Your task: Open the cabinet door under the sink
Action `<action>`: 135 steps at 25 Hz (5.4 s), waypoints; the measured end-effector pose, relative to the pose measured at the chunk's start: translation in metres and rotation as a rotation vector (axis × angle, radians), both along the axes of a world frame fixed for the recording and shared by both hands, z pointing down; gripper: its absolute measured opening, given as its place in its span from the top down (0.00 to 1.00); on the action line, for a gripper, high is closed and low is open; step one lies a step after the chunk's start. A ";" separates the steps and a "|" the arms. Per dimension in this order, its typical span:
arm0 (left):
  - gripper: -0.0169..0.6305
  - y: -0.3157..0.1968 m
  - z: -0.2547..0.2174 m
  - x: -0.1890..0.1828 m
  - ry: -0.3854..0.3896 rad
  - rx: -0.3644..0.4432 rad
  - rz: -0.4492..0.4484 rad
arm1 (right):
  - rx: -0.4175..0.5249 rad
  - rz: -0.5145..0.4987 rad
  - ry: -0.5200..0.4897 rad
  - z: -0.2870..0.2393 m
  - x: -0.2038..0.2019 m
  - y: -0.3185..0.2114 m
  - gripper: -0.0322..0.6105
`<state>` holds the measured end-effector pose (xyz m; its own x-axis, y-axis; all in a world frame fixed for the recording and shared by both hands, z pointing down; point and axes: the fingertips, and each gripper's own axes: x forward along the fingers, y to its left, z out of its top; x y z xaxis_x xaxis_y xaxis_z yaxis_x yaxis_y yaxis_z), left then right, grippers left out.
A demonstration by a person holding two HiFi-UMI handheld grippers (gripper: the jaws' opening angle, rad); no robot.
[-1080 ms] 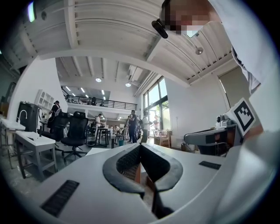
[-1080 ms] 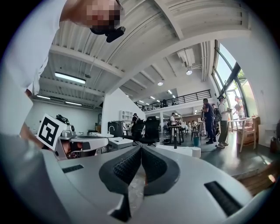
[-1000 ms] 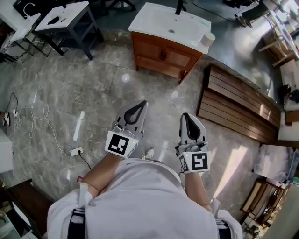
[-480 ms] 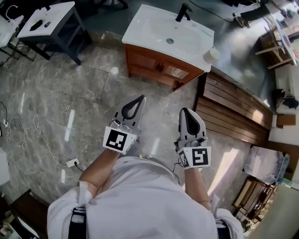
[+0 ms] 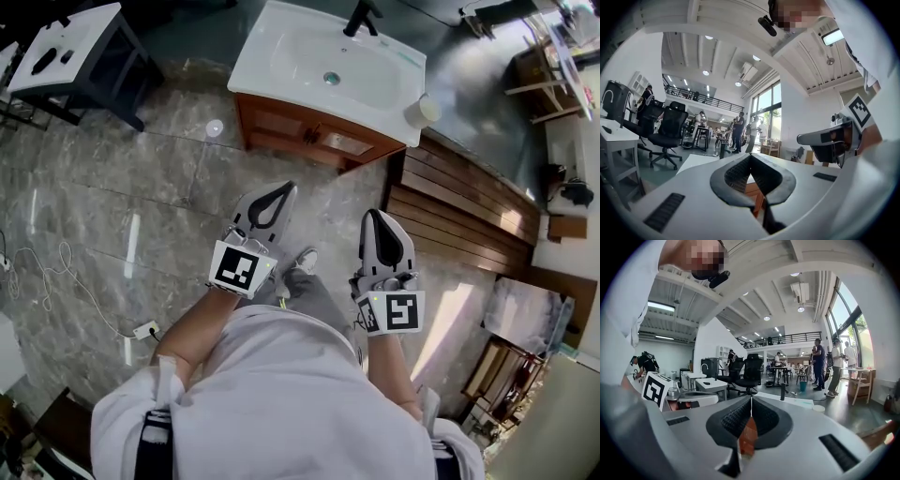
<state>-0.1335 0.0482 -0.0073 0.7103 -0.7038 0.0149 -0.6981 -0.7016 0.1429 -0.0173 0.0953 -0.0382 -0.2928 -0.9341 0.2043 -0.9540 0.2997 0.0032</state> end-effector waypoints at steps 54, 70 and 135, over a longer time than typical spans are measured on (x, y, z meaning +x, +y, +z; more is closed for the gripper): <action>0.96 -0.145 0.378 0.089 -0.207 -0.069 -0.113 | -0.107 -0.239 0.025 0.451 0.047 -0.201 0.83; 0.96 -0.181 0.507 0.088 -0.189 -0.039 -0.138 | -0.092 -0.243 0.092 0.595 0.046 -0.264 0.80; 0.96 -0.225 0.592 0.135 -0.152 0.000 -0.014 | -0.102 -0.353 0.113 0.646 0.039 -0.237 0.84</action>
<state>0.0013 -0.1768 0.5843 0.6902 -0.7133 0.1215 -0.7212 -0.6919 0.0347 0.0218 -0.1418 0.6080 -0.5633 -0.7526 0.3409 -0.7871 0.6143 0.0556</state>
